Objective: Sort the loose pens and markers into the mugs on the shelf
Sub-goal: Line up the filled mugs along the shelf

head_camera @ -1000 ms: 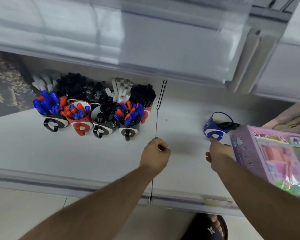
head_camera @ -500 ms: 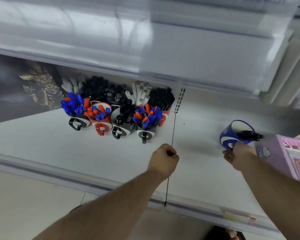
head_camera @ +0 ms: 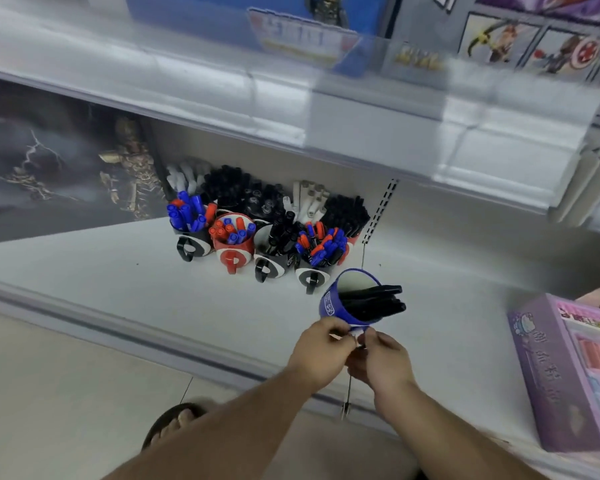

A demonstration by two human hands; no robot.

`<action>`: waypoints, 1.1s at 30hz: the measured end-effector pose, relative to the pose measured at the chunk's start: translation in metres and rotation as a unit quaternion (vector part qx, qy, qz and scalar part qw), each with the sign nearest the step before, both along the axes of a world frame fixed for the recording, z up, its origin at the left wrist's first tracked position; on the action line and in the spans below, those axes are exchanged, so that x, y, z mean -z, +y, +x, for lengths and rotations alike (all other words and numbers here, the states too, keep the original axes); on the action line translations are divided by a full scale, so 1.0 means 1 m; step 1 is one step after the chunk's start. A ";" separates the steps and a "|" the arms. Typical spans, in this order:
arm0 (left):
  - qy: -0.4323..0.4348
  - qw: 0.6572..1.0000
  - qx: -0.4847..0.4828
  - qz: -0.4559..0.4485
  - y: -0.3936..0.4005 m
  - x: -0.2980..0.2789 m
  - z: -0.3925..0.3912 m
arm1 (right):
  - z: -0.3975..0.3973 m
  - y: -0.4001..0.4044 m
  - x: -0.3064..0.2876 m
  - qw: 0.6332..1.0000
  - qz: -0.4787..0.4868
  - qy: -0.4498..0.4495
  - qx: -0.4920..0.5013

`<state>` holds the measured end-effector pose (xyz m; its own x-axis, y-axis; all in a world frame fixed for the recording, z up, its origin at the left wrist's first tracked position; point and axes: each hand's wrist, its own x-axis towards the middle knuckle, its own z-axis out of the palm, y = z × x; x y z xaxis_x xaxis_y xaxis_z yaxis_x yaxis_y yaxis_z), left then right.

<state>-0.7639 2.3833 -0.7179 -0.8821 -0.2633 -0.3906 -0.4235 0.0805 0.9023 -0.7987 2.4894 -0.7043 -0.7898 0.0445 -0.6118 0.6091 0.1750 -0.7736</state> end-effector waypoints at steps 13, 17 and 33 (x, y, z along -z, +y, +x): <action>-0.053 0.998 0.023 0.003 -0.034 0.010 -0.008 | -0.071 -0.020 0.034 0.995 0.078 0.008 0.064; -0.051 0.998 0.019 -0.025 -0.037 0.015 -0.016 | -0.083 -0.030 0.042 0.994 0.106 0.015 0.032; -0.062 0.995 0.019 -0.074 -0.025 0.032 -0.043 | -0.106 -0.024 0.063 0.987 0.156 0.035 0.006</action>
<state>-0.8066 2.3581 -0.7495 -0.8402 -0.2930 -0.4564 -0.5249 0.2278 0.8201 -0.9050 2.4657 -0.7675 -0.8276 0.2314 -0.5114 0.5599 0.4041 -0.7233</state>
